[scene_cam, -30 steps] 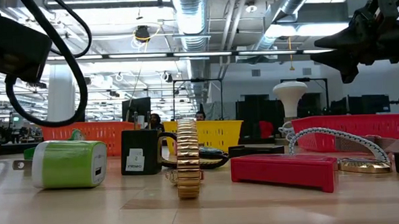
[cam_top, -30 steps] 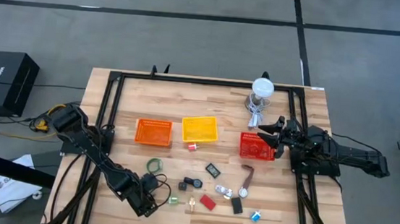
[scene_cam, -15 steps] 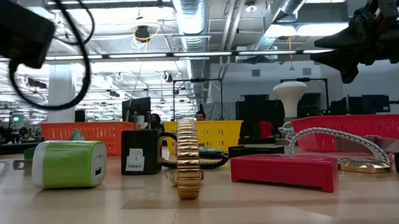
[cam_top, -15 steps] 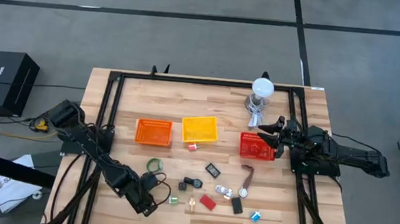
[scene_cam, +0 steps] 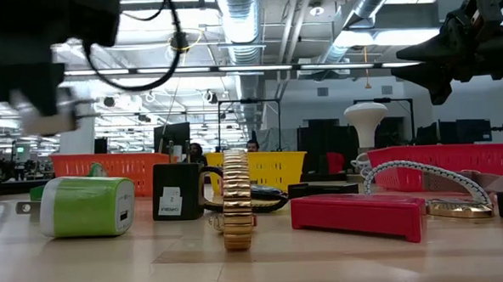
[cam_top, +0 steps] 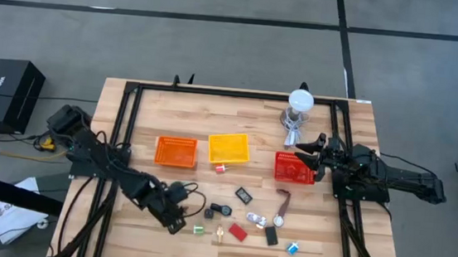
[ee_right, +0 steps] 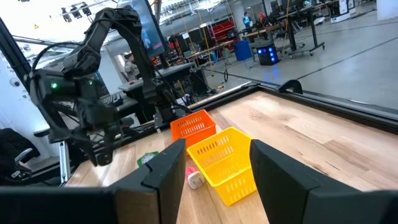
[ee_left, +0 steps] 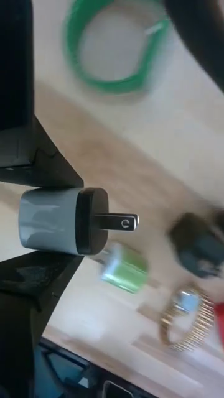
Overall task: Pick & Place Office items
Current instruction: Put the white charging adapter into the orange bin
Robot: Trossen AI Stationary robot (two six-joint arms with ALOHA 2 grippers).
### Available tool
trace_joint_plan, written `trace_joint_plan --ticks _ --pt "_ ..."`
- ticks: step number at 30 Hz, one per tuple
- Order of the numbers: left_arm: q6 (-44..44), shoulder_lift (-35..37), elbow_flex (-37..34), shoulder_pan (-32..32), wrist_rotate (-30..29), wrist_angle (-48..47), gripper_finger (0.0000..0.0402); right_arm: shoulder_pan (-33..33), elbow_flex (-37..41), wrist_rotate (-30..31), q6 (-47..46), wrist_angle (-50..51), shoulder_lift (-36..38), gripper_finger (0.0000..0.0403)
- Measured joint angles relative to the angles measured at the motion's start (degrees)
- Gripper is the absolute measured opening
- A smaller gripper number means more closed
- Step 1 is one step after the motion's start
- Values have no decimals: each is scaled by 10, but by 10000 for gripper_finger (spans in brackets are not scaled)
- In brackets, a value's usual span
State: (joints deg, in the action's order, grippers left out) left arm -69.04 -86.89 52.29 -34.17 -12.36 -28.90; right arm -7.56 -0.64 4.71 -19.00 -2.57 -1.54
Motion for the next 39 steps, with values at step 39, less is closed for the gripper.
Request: trace_joint_plan --ticks 39 --pt "363 80 -110 318 -78 -129 141 0 0 0 0 4 0 170"
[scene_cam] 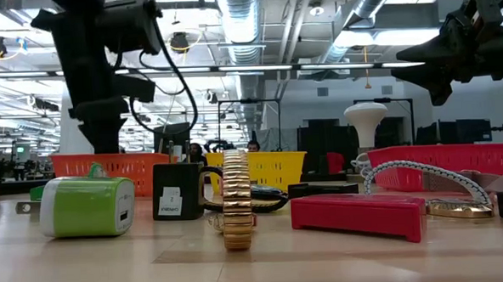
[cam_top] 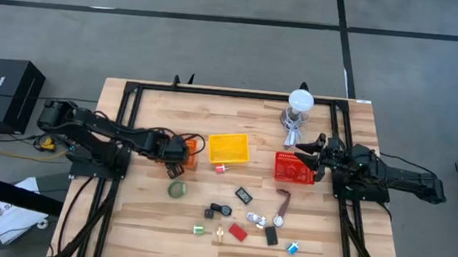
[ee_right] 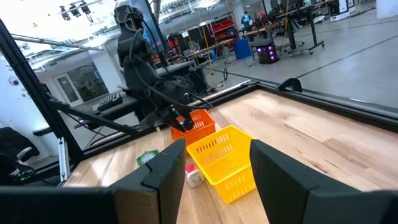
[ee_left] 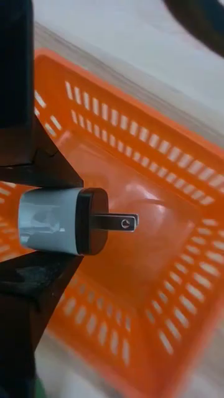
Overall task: Pick & Place Office items
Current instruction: Put the white charging adapter into the orange bin, then put the top black wristwatch into the yellow bin
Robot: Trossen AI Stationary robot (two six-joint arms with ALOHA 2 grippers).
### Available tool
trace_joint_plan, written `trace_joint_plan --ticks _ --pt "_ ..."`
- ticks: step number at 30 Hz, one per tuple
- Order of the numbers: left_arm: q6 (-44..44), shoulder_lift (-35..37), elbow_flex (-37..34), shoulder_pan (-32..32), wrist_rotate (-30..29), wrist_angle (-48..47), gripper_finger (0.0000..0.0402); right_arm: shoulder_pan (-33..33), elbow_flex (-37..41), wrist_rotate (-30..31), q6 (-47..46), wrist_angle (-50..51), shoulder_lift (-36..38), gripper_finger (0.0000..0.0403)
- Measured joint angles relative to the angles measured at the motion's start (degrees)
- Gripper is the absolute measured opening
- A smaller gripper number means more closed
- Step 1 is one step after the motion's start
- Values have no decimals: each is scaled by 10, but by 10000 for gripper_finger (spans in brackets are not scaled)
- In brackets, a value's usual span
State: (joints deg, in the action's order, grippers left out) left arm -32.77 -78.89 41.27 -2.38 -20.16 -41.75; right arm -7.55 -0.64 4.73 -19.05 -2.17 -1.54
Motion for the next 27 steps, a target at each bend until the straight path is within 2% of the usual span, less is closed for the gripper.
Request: trace_joint_plan --ticks 7,19,27 --pt "0 0 -16 16 0 4 149 0 0 0 0 0 0 170" --pt "0 1 -17 19 0 9 210 0 0 0 0 0 0 170" --pt "0 52 -17 19 0 15 213 11 0 -2 1 -23 0 163"
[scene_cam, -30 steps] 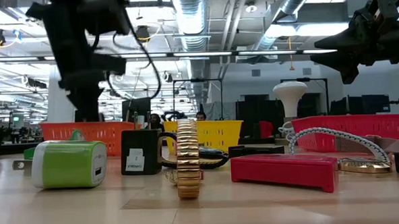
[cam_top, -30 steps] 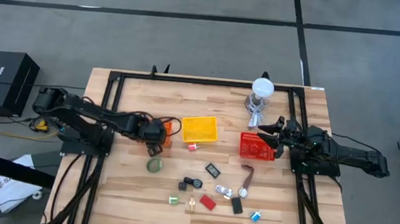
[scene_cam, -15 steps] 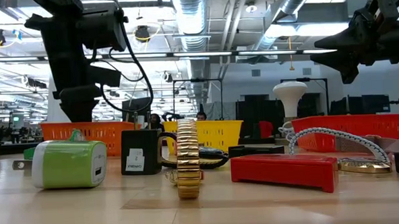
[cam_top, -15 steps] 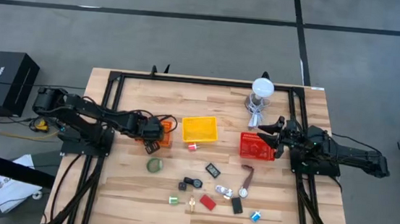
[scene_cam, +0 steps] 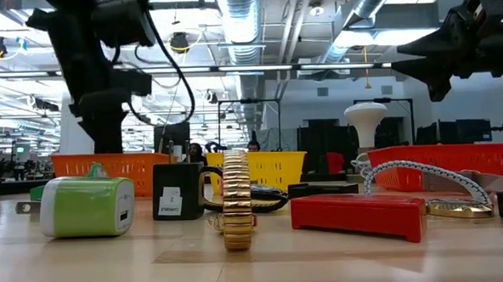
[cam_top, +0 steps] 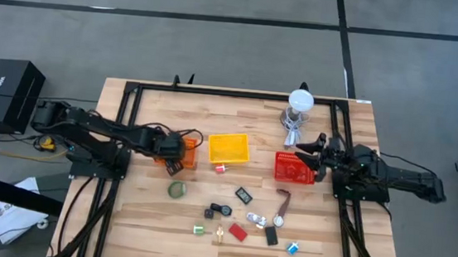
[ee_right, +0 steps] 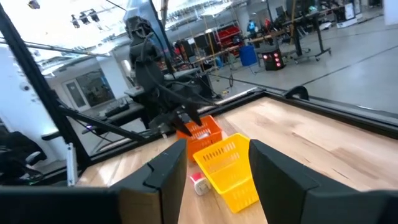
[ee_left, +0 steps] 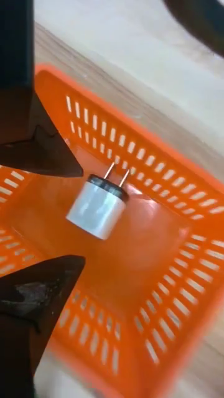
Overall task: Pick & Place Office items
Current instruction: Put the top black wristwatch into the yellow bin
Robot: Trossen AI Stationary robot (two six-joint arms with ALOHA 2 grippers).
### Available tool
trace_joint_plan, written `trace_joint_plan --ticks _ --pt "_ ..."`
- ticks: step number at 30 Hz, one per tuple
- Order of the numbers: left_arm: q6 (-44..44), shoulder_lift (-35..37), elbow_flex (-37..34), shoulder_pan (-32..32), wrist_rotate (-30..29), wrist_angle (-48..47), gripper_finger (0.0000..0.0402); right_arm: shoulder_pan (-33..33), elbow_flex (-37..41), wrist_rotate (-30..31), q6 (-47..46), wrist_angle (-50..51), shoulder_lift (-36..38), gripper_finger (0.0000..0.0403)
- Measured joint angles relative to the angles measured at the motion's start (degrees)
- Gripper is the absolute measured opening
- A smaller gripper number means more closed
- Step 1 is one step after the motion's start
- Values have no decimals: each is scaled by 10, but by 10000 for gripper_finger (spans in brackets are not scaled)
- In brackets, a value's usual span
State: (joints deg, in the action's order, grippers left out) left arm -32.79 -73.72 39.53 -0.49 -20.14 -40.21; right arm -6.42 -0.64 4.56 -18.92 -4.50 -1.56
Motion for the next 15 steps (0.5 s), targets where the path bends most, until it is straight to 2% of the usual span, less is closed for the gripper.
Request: trace_joint_plan --ticks 5,10,15 --pt "1 67 0 -1 -5 40 213 30 0 0 27 -49 -11 153" --pt "64 117 0 -7 -9 139 213 69 0 0 37 -120 -57 151" --pt "127 129 0 -23 -9 227 213 104 0 1 131 -220 -125 157"
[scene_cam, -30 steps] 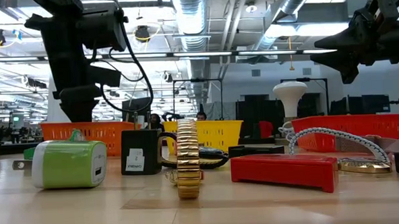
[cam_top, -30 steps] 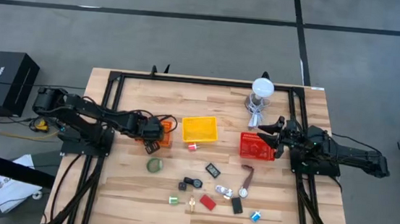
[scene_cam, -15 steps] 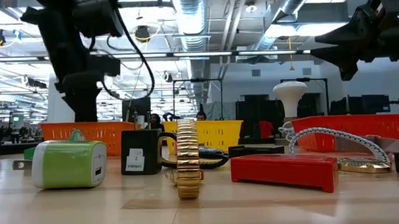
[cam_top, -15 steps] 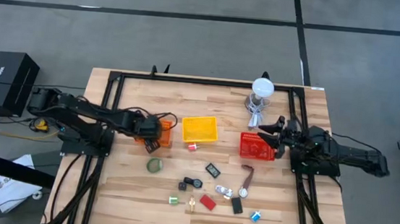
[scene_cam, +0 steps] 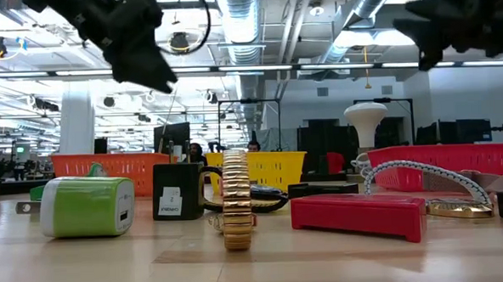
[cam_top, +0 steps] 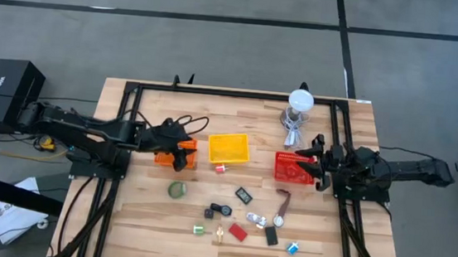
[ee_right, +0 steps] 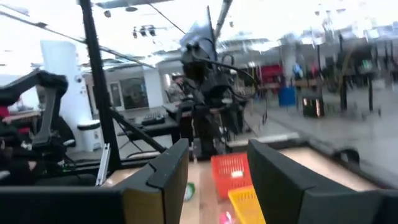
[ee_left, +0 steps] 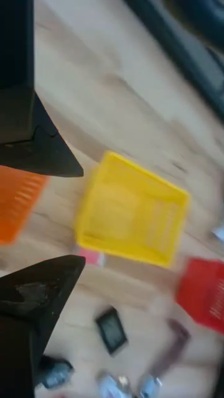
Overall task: Pick & Place Office items
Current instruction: Put the top black wristwatch into the yellow bin
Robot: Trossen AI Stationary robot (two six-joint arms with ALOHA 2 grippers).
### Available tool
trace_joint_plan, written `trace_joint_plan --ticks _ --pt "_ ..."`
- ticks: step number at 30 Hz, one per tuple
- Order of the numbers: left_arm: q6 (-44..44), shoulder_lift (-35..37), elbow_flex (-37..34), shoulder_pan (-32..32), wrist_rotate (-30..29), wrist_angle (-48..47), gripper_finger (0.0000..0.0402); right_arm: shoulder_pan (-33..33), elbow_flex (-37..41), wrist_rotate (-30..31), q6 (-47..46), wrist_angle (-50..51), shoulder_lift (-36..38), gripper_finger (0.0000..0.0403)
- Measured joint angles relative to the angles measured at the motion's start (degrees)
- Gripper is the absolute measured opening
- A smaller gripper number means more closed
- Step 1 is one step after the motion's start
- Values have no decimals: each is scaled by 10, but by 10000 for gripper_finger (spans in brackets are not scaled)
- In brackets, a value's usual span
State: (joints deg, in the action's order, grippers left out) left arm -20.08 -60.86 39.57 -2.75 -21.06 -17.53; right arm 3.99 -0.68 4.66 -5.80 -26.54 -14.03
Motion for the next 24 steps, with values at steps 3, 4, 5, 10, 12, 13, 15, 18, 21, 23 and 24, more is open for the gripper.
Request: trace_joint_plan --ticks 3,4,5,10,12,13,15,18,21,23,24 --pt "21 -1 0 -10 0 16 213 17 -21 15 36 -36 -66 163" --pt "21 -3 0 -12 0 17 213 22 -34 24 44 -38 -87 165" --pt "21 -4 0 -15 0 16 213 26 -49 31 49 -39 -108 166" --pt "22 -4 0 -22 0 19 213 42 -115 45 63 -39 -241 175" --pt "22 -4 0 -22 0 20 213 47 -135 47 63 -38 -294 180" --pt "23 -4 0 -22 0 20 213 50 -148 47 63 -40 -321 183" --pt "23 -4 0 -22 0 22 213 54 -168 47 63 -39 -371 190" --pt "23 -4 0 -22 0 23 213 59 -206 47 63 -39 -448 204" --pt "23 -4 0 -22 -3 25 213 60 -253 47 63 -39 -521 220" --pt "23 -4 0 -22 -12 26 213 60 -287 47 63 -39 -570 228" --pt "23 -4 0 -22 -15 26 213 60 -304 47 62 -39 -596 231"
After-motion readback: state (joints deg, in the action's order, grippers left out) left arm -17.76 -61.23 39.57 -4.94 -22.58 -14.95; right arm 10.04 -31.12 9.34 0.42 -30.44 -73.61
